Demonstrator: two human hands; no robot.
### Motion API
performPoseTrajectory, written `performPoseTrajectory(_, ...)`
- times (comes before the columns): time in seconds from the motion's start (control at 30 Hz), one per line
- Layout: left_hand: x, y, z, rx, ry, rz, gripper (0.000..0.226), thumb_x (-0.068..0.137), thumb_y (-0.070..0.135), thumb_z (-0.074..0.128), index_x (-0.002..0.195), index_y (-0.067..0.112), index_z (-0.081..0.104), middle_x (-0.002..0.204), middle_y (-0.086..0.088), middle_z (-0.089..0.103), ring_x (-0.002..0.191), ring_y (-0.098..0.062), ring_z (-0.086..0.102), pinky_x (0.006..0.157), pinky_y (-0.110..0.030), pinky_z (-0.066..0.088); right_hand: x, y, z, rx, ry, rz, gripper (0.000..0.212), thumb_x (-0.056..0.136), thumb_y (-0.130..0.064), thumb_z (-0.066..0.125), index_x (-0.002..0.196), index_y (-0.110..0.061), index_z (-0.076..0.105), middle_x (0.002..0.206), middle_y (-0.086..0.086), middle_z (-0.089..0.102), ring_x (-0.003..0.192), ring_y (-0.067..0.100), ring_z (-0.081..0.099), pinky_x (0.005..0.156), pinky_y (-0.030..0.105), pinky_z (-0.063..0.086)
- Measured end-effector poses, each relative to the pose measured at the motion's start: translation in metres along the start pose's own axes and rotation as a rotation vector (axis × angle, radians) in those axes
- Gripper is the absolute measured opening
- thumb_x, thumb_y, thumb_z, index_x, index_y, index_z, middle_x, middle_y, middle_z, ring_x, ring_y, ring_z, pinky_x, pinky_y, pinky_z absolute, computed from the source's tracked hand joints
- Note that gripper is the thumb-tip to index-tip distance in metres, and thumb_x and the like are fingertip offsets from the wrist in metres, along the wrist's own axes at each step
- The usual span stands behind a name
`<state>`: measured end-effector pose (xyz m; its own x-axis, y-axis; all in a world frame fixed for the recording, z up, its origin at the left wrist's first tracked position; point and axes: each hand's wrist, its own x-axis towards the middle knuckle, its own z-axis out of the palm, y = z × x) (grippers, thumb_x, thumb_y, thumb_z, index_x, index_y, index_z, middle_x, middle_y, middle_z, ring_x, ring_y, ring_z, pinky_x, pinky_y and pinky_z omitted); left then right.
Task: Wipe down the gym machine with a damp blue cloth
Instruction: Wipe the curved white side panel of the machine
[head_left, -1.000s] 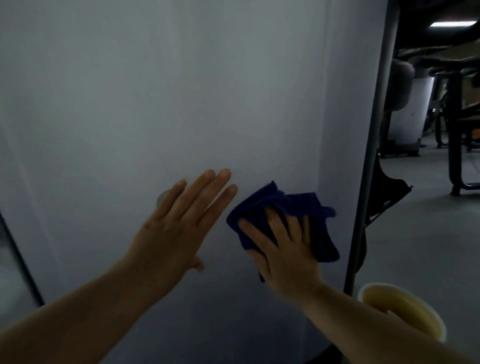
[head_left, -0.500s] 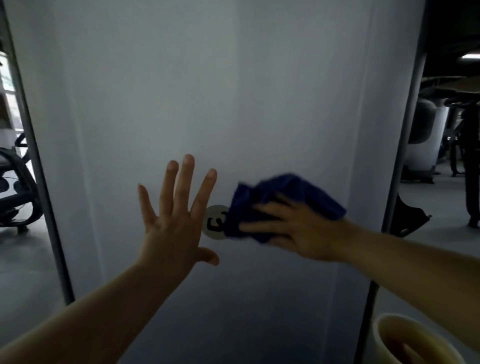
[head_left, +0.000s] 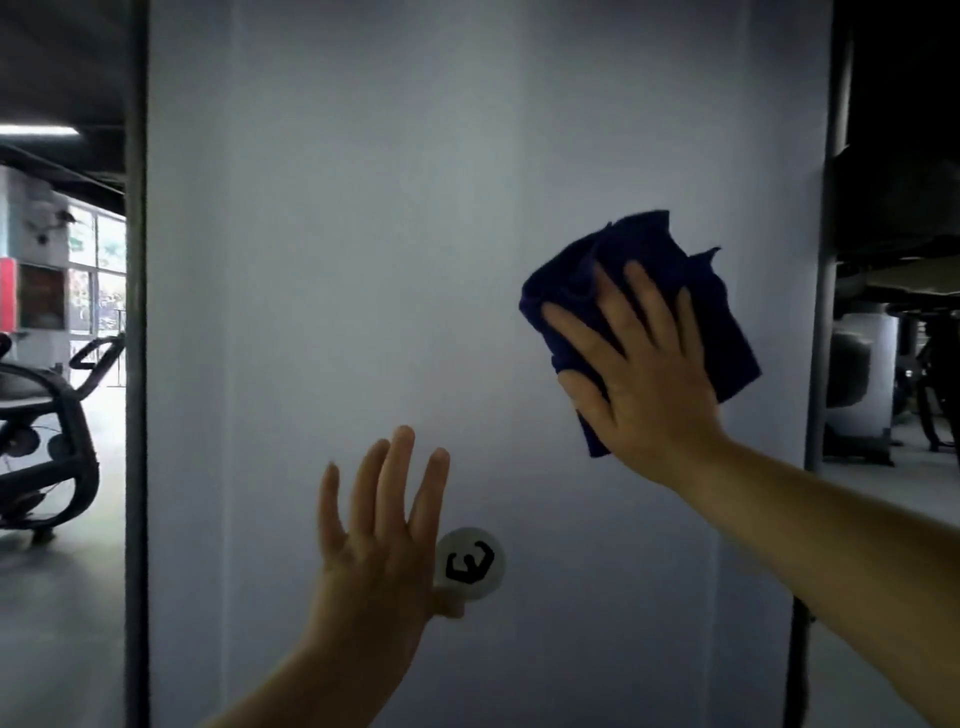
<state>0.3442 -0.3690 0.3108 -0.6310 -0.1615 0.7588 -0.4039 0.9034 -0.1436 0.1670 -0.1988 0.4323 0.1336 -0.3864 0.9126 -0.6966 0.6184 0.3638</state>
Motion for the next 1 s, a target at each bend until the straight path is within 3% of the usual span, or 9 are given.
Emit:
performPoseTrajectory(0.1, 0.029, -0.005, -0.032, 0.033, 0.173, -0.021, 0.131, 0.031, 0.055, 0.091, 0.144, 0.011, 0.04, 0.15, -0.018, 0.035, 0.141, -0.038, 0.03, 0.113, -0.063, 0.023, -0.015, -0.003, 0.002, 0.037, -0.128, -0.312, 0.053, 0.103, -0.048, 0.035, 0.153, -0.035, 0.027, 0.163, 0.002, 0.018, 0.149, 0.034, 0.013, 0.118, 0.059, 0.013)
performPoseTrajectory(0.17, 0.054, -0.008, -0.06, 0.101, 0.16, -0.079, 0.145, 0.043, 0.061, 0.085, 0.156, 0.014, 0.008, 0.162, -0.019, 0.004, 0.149, -0.04, 0.006, 0.115, -0.064, 0.013, 0.002, 0.025, -0.003, 0.024, -0.188, -0.507, 0.051, 0.103, -0.049, 0.036, 0.152, -0.036, 0.028, 0.161, -0.001, 0.021, 0.145, 0.035, 0.022, 0.119, 0.052, 0.016)
performPoseTrajectory(0.23, 0.079, -0.01, -0.078, 0.134, 0.12, -0.133, 0.153, 0.053, 0.069, 0.076, 0.148, 0.017, -0.032, 0.156, -0.015, -0.033, 0.146, -0.038, -0.022, 0.115, -0.063, -0.002, 0.03, 0.043, -0.008, 0.008, -0.155, -0.362, 0.052, 0.103, -0.052, 0.031, 0.152, -0.038, 0.025, 0.16, -0.002, 0.021, 0.142, 0.034, 0.024, 0.118, 0.052, 0.017)
performPoseTrajectory(0.33, 0.107, -0.014, -0.091, 0.118, -0.001, -0.203, 0.158, 0.054, 0.072, 0.074, 0.133, 0.017, -0.051, 0.142, -0.011, -0.054, 0.139, -0.036, -0.038, 0.111, -0.065, -0.008, 0.037, 0.008, -0.008, 0.013, -0.007, 0.027, 0.053, 0.102, -0.051, 0.024, 0.154, -0.037, 0.023, 0.162, 0.001, 0.017, 0.148, 0.032, 0.014, 0.116, 0.06, 0.013)
performPoseTrajectory(0.53, 0.104, -0.027, -0.091, 0.011, -0.032, -0.164, 0.155, 0.05, 0.078, 0.07, 0.137, 0.025, -0.047, 0.145, -0.002, -0.052, 0.143, -0.03, -0.033, 0.117, -0.06, 0.014, 0.031, 0.007, 0.0, 0.1, -0.182, -0.506, 0.051, 0.103, -0.05, 0.033, 0.153, -0.037, 0.028, 0.162, -0.006, 0.016, 0.149, 0.027, 0.013, 0.123, 0.043, 0.008)
performPoseTrajectory(0.7, 0.101, -0.036, -0.085, -0.126, 0.05, -0.141, 0.155, 0.047, 0.073, 0.075, 0.144, 0.026, -0.038, 0.148, 0.006, -0.046, 0.145, -0.022, -0.031, 0.118, -0.056, 0.008, 0.08, -0.015, -0.005, 0.011, 0.041, -0.01, 0.052, 0.102, -0.049, 0.026, 0.153, -0.037, 0.024, 0.162, 0.0, 0.019, 0.148, 0.03, 0.015, 0.12, 0.053, 0.009)
performPoseTrajectory(0.87, 0.079, -0.055, -0.066, -0.32, 0.098, -0.243, 0.149, 0.04, 0.079, 0.062, 0.149, 0.03, -0.027, 0.155, 0.006, -0.036, 0.147, -0.019, -0.024, 0.121, -0.054, 0.006, 0.061, -0.031, 0.006, 0.079, -0.189, -0.599, 0.051, 0.103, -0.045, 0.035, 0.152, -0.031, 0.034, 0.162, 0.001, 0.022, 0.15, 0.029, 0.015, 0.12, 0.052, 0.018)
performPoseTrajectory(0.93, 0.069, -0.062, -0.057, -0.37, 0.136, -0.255, 0.146, 0.042, 0.075, 0.065, 0.154, 0.027, -0.017, 0.159, 0.005, -0.028, 0.148, -0.021, -0.018, 0.12, -0.054, 0.009, 0.084, -0.02, 0.004, 0.088, -0.17, -0.579, 0.05, 0.102, -0.046, 0.036, 0.151, -0.032, 0.036, 0.161, 0.002, 0.025, 0.149, 0.031, 0.019, 0.118, 0.054, 0.019)
performPoseTrajectory(1.0, 0.054, -0.065, -0.044, -0.409, 0.157, -0.304, 0.142, 0.049, 0.07, 0.071, 0.155, 0.023, -0.011, 0.161, 0.004, -0.021, 0.149, -0.024, -0.014, 0.118, -0.054, 0.011, 0.093, -0.034, 0.003, 0.083, -0.076, -0.326, 0.051, 0.102, -0.047, 0.032, 0.151, -0.034, 0.035, 0.161, 0.002, 0.023, 0.149, 0.032, 0.016, 0.119, 0.055, 0.016)
